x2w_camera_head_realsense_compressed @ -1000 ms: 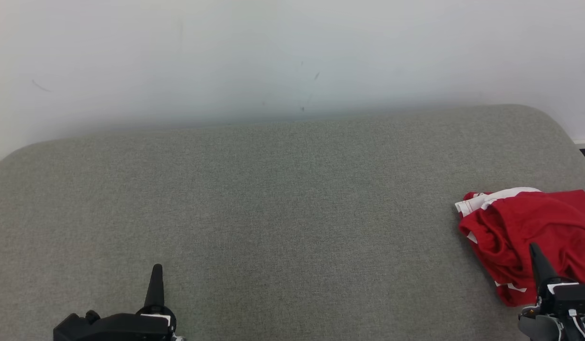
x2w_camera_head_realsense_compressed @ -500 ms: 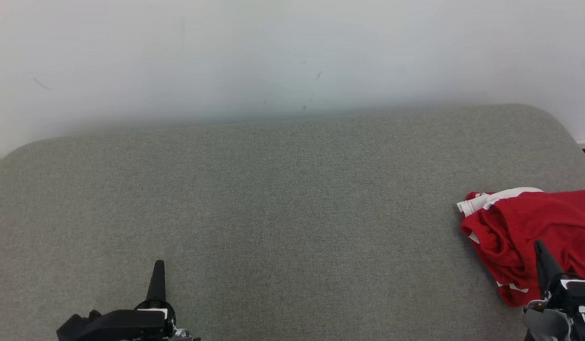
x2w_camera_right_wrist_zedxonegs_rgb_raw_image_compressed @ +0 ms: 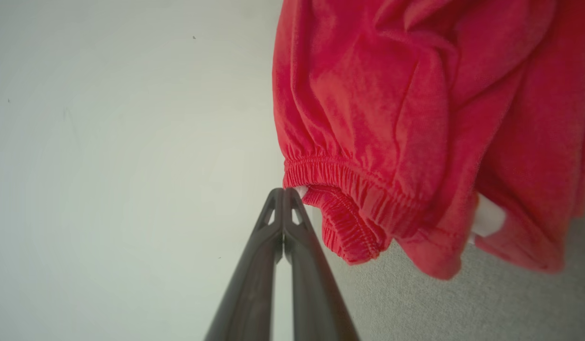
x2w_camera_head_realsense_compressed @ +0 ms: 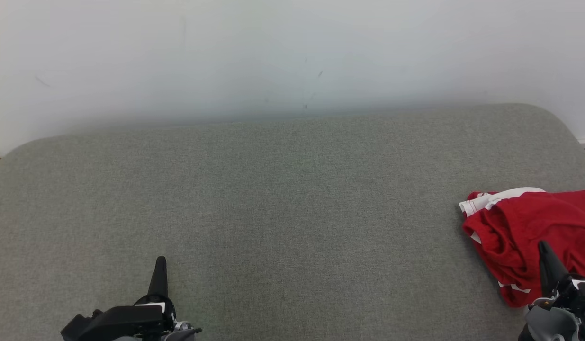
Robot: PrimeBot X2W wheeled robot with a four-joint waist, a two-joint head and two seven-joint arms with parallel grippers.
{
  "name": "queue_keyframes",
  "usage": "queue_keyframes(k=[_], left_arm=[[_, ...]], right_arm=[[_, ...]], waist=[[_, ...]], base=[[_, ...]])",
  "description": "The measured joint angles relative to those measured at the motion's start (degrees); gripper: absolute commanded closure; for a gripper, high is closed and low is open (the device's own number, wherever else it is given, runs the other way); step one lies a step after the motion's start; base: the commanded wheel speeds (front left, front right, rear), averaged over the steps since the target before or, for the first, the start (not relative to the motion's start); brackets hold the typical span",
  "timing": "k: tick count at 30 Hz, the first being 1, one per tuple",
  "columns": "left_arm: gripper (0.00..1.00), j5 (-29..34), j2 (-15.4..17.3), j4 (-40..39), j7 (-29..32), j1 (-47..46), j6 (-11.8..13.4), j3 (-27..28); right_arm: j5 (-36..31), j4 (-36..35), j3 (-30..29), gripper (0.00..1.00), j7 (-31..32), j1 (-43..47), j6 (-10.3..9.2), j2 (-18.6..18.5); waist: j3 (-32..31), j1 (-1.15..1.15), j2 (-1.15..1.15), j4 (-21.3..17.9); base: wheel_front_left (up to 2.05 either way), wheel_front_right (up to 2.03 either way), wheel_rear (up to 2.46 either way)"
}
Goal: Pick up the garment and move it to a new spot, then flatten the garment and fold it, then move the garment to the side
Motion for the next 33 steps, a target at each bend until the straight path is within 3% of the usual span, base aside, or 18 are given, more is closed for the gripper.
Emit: queue_keyframes(k=[12,33], left_arm=[[1.0,-5.83,-0.57,1.93,0.1,-1.48,-1.52,-0.1],[1.0,-5.83,-0.59,1.94,0.1,-1.58,-1.52,-0.11]], right_arm=[[5.19,2.14,-2.47,1.0,1.72,-1.44,0.0,0.23],[5.14,2.14,-2.9,1.0,1.99,-1.68,0.0,0.45]], waist=[[0.2,0.0,0.0,0.25],[0.21,0.0,0.0,0.25]], base=[[0.0,0.0,0.0],[0.0,0.0,0.0]])
